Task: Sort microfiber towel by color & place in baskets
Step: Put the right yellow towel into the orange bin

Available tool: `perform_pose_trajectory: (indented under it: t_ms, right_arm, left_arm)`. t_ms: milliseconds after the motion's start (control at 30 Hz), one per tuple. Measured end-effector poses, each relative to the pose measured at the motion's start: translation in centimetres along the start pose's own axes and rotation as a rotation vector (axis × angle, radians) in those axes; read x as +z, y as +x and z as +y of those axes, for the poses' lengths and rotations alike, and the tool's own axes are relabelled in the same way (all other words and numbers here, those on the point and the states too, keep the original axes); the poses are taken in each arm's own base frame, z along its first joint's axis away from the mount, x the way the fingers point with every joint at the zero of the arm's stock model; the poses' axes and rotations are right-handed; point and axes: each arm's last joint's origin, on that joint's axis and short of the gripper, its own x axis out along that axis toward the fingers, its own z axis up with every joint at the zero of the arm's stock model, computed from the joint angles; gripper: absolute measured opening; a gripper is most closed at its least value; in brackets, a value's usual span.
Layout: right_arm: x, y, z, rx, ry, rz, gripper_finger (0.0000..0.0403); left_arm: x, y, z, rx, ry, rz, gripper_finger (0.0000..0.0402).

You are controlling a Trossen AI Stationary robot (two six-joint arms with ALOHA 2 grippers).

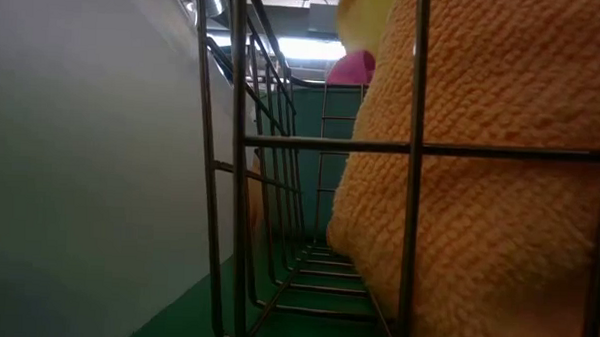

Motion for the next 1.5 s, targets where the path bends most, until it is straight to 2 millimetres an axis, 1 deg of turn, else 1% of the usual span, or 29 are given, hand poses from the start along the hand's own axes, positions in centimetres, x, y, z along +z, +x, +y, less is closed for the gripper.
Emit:
perform_pose_trajectory:
  t_ms: [200,333,400,433,567,700,833,967,1200,1367,1500]
  right_arm:
    - [0.0,0.0,0.0,0.002,0.049,0.0,0.001]
    - [0.1,0.0,0.2,0.063,0.043,-0.004,0.0011]
    - [0.1,0.0,0.3,0.1,0.041,-0.003,0.0021]
    - [0.1,-0.1,0.4,0.117,0.039,-0.004,0.003]
    - [0.1,-0.1,0.4,0.134,0.041,-0.001,0.0084]
    - [0.1,-0.1,0.4,0.134,0.073,0.004,0.0137]
    - [0.1,-0.1,0.5,0.169,0.135,0.014,0.0165]
    - [-0.1,-0.2,0.7,0.237,0.164,0.038,0.0172]
    - [-0.6,-0.2,0.8,0.247,0.198,0.084,0.0172]
    - [-0.8,-0.2,0.7,0.243,0.215,0.109,0.0172]
    - [-1.0,-0.2,0.8,0.24,0.224,0.127,0.0172]
  left_arm:
    - [0.0,0.0,0.0,0.005,0.0,0.004,0.011]
    - [0.3,-0.4,0.1,-0.005,0.001,0.017,0.0045]
    - [0.4,-0.7,-0.1,-0.024,0.005,0.042,0.0017]
    - [0.5,-0.8,-0.1,-0.029,0.004,0.042,0.0011]
    - [1.3,-2.1,-0.2,-0.035,0.01,0.075,0.0012]
    - [2.9,-4.1,-0.4,-0.045,0.01,0.087,0.0008]
    - [4.9,-6.9,-0.2,-0.053,-0.029,0.1,0.0005]
    - [6.3,-10.0,0.4,-0.048,-0.077,0.13,0.0006]
    - [7.6,-14.2,1.3,-0.037,-0.137,0.188,0.0007]
    - [8.0,-16.2,1.9,-0.009,-0.165,0.211,0.0007]
    - [7.5,-17.0,2.1,0.0,-0.16,0.276,0.0007]
